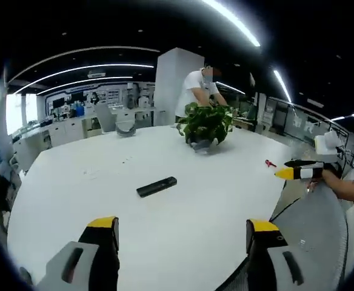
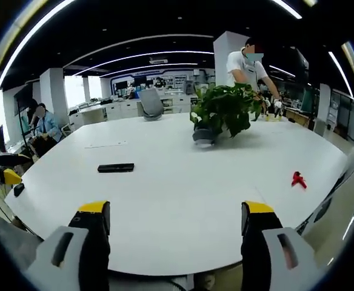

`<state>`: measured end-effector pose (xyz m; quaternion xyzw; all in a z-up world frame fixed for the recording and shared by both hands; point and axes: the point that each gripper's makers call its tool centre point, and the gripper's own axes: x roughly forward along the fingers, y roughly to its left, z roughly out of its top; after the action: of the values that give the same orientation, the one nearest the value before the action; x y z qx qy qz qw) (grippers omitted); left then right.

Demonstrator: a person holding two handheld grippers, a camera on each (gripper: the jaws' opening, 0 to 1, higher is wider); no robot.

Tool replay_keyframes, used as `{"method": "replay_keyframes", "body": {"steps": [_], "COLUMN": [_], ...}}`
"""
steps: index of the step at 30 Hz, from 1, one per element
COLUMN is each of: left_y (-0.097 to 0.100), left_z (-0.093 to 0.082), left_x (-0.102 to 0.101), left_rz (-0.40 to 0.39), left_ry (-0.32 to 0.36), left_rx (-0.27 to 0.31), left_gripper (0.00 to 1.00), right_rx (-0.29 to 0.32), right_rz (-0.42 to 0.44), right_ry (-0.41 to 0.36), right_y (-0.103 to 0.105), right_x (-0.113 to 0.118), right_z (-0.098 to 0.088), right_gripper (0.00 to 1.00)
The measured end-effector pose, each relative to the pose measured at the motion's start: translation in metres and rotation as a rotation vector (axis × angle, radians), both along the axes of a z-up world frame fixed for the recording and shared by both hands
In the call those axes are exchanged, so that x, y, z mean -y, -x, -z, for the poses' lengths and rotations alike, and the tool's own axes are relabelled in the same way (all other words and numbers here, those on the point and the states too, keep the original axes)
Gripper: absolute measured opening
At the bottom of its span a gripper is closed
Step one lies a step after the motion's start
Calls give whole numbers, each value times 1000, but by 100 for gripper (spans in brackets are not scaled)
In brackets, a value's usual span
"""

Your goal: Press the specified remote control buttons in sequence, fully releasing each button before pressing the next.

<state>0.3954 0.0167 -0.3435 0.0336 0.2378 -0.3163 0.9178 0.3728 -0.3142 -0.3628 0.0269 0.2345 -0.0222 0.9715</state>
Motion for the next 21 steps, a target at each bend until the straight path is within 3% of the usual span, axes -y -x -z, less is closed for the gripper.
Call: {"method": "replay_keyframes", "body": {"steps": [3,5,9,11,13,15,18,21], "left_y": [13,14,15,15,11,9,5,3], "left_z": [3,-1,2,5,4,3,4,8], "left_x": [-8,-14,-24,-29,-41,-47,-49,-52], "left_rz": [-55,-114,-195,-221,-269,-301,-332,-350], "left_ry": [18,39,68,58,-4,-6,65,82], "left_rx": [-14,23,40,52,96,121,96,73], "left_gripper": [92,92,92,92,92,91,92,96], "right_rx": [-8,-10,3,-1,-6,-5,-11,-30], "right_rz": [0,-1,-5,-7,-8,-8,-4,-7], "right_ry": [3,4,-6,-3,1,2,0,2], "right_y": [0,0,0,0,0,0,0,1], "right_x": [0,0,-1,-1,-1,-1,0,0], "right_z": [2,2,0,0,2,2,2,6], "right_gripper": [92,91,92,92,92,92,91,89]}}
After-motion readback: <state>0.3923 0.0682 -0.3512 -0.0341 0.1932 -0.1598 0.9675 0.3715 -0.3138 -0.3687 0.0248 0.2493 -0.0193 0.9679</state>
